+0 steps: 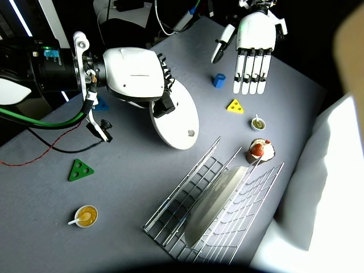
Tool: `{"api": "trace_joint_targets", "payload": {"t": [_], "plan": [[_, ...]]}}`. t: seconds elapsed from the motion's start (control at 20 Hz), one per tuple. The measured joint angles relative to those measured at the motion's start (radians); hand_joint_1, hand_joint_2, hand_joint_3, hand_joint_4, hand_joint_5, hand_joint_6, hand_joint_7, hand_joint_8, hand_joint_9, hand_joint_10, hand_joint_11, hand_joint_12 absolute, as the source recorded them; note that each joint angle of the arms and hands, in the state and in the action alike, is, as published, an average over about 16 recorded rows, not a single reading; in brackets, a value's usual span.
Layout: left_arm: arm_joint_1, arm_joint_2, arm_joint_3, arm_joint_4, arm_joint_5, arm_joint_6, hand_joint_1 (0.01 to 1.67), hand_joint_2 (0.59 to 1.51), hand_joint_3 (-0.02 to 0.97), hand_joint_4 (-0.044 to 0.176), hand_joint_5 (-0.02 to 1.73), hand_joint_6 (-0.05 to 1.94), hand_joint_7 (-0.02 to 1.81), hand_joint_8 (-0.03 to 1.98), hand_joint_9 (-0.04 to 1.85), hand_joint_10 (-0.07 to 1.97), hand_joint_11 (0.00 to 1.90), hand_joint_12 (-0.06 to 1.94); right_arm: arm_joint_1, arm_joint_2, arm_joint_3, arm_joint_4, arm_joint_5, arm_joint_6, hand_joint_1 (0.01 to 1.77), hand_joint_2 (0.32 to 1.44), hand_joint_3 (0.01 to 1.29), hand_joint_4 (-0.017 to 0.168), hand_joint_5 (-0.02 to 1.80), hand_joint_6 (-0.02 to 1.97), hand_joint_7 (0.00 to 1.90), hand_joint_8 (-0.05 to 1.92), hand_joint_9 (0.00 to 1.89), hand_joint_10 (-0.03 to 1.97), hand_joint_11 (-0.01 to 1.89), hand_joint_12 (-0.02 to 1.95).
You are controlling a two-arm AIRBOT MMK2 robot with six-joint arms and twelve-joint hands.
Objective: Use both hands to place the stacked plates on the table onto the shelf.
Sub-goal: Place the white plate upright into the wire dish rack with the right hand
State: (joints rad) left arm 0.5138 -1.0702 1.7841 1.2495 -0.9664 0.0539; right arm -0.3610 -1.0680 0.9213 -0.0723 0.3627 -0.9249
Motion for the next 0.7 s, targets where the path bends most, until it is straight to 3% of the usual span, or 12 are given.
{"api": "trace_joint_targets", "payload": {"t": [0.35,0.7], "plan": [[0.000,0.000,0.004,0.007,0.001,0.000,0.06,1.157,-0.001,-0.001,0.25,0.01,0.31,0.00,0.30,0.01,0.26,0.02,0.103,0.047,0.038,-0.214,-0.073,0.469,1.42,0.96,0.01,-0.010,0.96,0.83,1.34,0.03,1.20,0.60,1.02,1.23],[0.000,0.000,0.005,0.010,0.001,0.000,0.06,1.157,-0.001,-0.001,0.26,0.01,0.31,0.00,0.30,0.01,0.25,0.02,0.178,0.072,0.123,-0.487,-0.059,0.963,1.42,0.96,0.01,-0.010,0.96,0.82,1.34,0.03,1.22,0.55,1.03,1.21]]}}
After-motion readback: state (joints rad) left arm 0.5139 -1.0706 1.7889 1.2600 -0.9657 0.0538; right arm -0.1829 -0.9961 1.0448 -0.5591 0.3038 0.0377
